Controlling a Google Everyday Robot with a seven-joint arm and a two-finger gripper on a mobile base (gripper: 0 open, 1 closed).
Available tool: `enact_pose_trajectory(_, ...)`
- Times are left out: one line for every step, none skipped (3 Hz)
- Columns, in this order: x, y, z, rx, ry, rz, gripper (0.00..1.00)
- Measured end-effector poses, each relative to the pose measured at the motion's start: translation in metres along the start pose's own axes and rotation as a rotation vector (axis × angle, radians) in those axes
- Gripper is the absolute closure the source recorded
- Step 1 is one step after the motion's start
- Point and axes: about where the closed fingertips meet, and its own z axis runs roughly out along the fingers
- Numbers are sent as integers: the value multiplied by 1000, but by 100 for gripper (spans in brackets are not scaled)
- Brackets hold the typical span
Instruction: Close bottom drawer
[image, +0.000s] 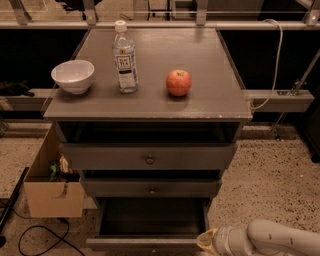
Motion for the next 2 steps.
enact_pose_trajectory(8, 29, 35, -84, -97, -10, 100)
enact_pose_trajectory(21, 55, 64, -126, -181, 8, 100)
